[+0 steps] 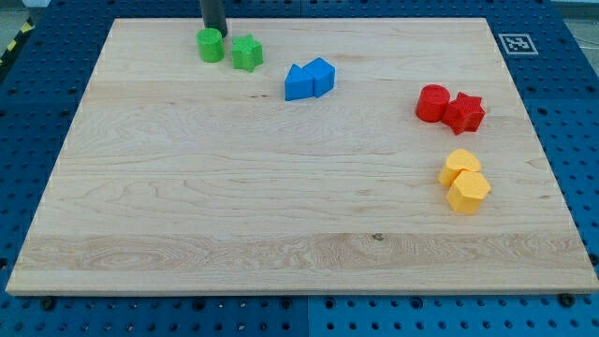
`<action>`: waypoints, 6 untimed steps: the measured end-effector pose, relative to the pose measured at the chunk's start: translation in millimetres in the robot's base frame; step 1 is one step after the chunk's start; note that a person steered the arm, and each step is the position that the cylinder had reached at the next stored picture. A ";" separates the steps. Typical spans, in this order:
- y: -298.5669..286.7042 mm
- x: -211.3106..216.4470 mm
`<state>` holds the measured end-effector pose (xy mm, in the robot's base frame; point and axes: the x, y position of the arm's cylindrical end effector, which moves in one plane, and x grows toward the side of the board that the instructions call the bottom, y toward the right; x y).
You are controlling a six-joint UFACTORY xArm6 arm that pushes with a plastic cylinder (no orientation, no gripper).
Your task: Move the green circle into the green star
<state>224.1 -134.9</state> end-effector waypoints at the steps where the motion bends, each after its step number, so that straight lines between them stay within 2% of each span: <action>1: -41.0 -17.4; 2: -81.2 -9.8; 3: -77.1 13.9; 6: -5.4 25.3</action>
